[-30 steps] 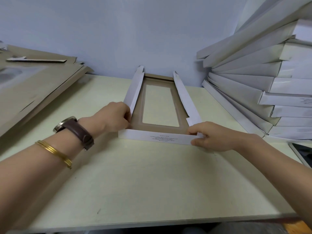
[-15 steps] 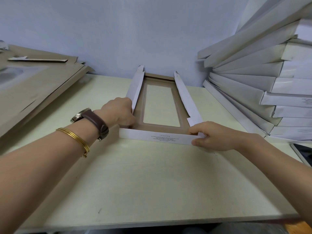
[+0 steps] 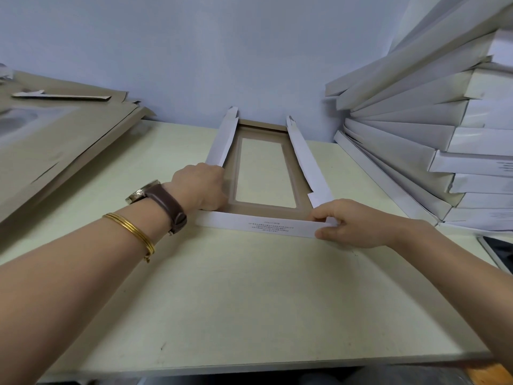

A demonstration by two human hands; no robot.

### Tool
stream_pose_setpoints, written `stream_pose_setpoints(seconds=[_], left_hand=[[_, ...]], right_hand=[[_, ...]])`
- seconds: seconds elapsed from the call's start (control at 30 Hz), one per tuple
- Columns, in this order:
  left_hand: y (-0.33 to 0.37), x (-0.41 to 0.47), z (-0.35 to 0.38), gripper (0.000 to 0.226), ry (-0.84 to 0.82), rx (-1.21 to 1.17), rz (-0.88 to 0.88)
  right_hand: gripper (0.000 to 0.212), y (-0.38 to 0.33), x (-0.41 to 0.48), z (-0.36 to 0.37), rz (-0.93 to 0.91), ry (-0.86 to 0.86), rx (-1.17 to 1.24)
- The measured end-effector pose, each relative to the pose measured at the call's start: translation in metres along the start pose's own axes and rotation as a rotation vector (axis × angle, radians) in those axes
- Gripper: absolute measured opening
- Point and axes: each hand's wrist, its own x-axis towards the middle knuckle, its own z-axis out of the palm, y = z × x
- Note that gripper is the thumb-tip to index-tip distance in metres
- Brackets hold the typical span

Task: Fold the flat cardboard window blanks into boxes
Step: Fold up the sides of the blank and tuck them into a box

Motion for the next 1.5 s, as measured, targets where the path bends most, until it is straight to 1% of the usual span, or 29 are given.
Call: stream_pose_setpoints(seconds=[0.07,0.2,0.37,0.47,0.63,0.73,0.87,1.0,1.07,1.17,1.23,1.33,1.37,1.43,1.5], left_hand=[[-0.006,0.001,-0.001,0.007,-0.037,-0.081,0.017],[-0.016,0.003,-0.002,0.009,-0.075,-0.205,0.020],[-0.020,0.000,-0.008,0.010,-0.121,-0.235,0.035],[-0.022,-0.002,-0.016,0.014,-0.181,-0.296,0.038],[-0.025,-0.006,-0.022,0.012,-0.246,-0.393,0.067],[-0.025,-0.007,-0.025,0.017,-0.286,-0.456,0.076],[-0.025,-0.009,-0.026,0.018,-0.302,-0.469,0.094],[-0.028,-0.012,-0.024,0.018,-0.368,-0.443,0.163],[-0.030,-0.014,-0.023,0.022,-0.389,-0.487,0.198],[-0.028,-0.019,-0.025,0.040,-0.442,-0.526,0.197],[-0.024,-0.023,-0.028,0.048,-0.474,-0.504,0.191],[-0.021,-0.027,-0.031,0.047,-0.468,-0.420,0.159],[-0.019,-0.028,-0.031,0.047,-0.438,-0.338,0.149],[-0.012,-0.032,-0.030,0.049,-0.324,-0.096,0.150],[-0.002,-0.038,-0.025,0.045,-0.215,0.089,0.158]], right_hand=[[0.011,0.000,0.000,0.001,0.001,0.003,-0.002],[0.010,0.000,0.000,0.001,0.001,0.003,-0.016],[0.010,0.001,0.000,0.001,0.007,0.002,0.001],[0.010,0.002,0.000,0.001,0.000,0.005,0.018],[0.010,0.003,0.000,0.002,0.010,0.000,0.011],[0.008,0.003,0.000,0.001,0.007,0.000,0.031],[0.008,0.003,0.000,0.001,0.007,-0.003,0.030],[0.008,0.003,0.000,0.001,0.013,0.000,0.032],[0.008,0.003,0.000,0.001,0.021,-0.003,0.030],[0.009,0.005,0.000,0.002,0.027,0.004,0.034],[0.009,0.006,-0.001,0.003,0.029,0.020,0.055],[0.014,0.006,-0.004,0.006,0.039,0.066,0.070],[0.015,0.007,-0.005,0.007,0.041,0.083,0.077],[0.014,0.007,-0.006,0.010,0.043,0.117,0.078],[0.016,0.006,-0.008,0.013,0.060,0.157,0.062]])
